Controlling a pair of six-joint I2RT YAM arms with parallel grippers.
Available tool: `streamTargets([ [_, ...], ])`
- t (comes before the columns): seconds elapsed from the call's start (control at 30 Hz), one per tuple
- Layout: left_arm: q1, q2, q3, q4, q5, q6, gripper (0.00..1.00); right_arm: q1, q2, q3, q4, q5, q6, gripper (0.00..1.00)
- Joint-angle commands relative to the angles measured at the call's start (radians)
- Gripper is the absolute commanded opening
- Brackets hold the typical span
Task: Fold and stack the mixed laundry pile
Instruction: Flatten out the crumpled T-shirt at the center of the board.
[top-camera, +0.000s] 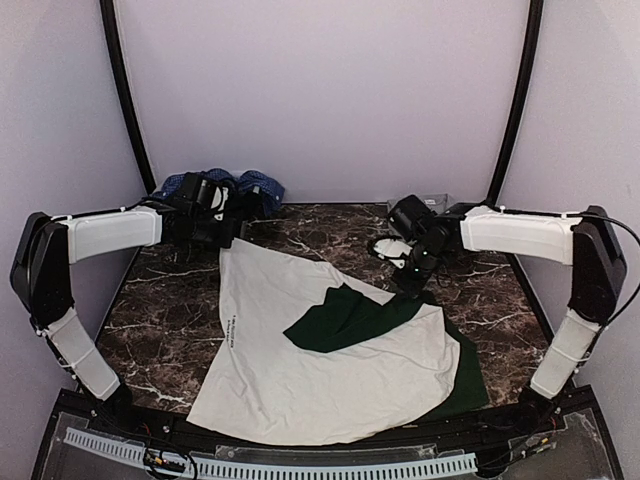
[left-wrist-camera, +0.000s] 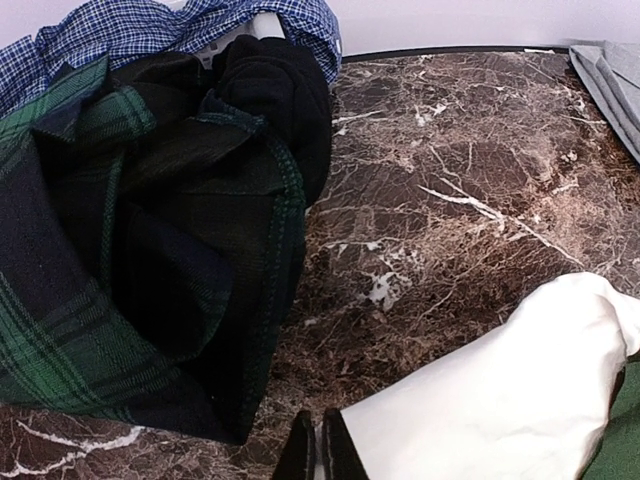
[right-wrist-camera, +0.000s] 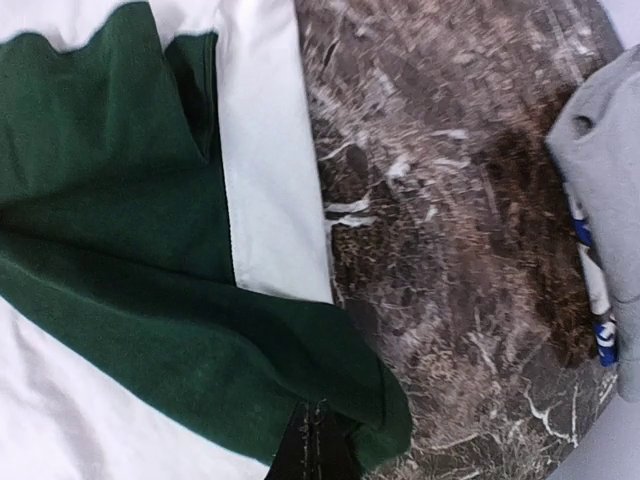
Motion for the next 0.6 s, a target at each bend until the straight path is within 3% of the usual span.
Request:
streamTargets([
  [0.0, 0.018, -0.047, -0.004, -0.011, -0.030, -0.013, 0.00, 0.013, -0.150, -0.035, 0.011, -0.013, 0.066, 0.00],
  [0.17, 0.022, -0.059, -0.018, -0.006, -0.009, -0.021, 0.00, 0.119, -0.168, -0.095, -0.045, -0.054, 0.127, 0.00],
  [0.2, 0.022, -0.058, -0.018, -0.003, -0.003, -0.020, 0.00, 0.137, -0.161, -0.105, -0.040, -0.038, 0.135, 0.04],
  [0.23, 0.022, -0.056, -0.018, -0.001, 0.007, -0.021, 0.00, 0.150, -0.153, -0.115, -0.020, -0.018, 0.133, 0.16],
  [0.3, 0.022, -0.051, -0.015, 0.006, 0.016, -0.021, 0.00, 0.160, -0.120, -0.101, 0.007, 0.003, 0.113, 0.23],
  [0.57, 0.022, -0.049, -0.006, -0.002, 0.029, -0.016, 0.00, 0.176, 0.045, 0.020, 0.034, -0.015, -0.023, 0.27],
])
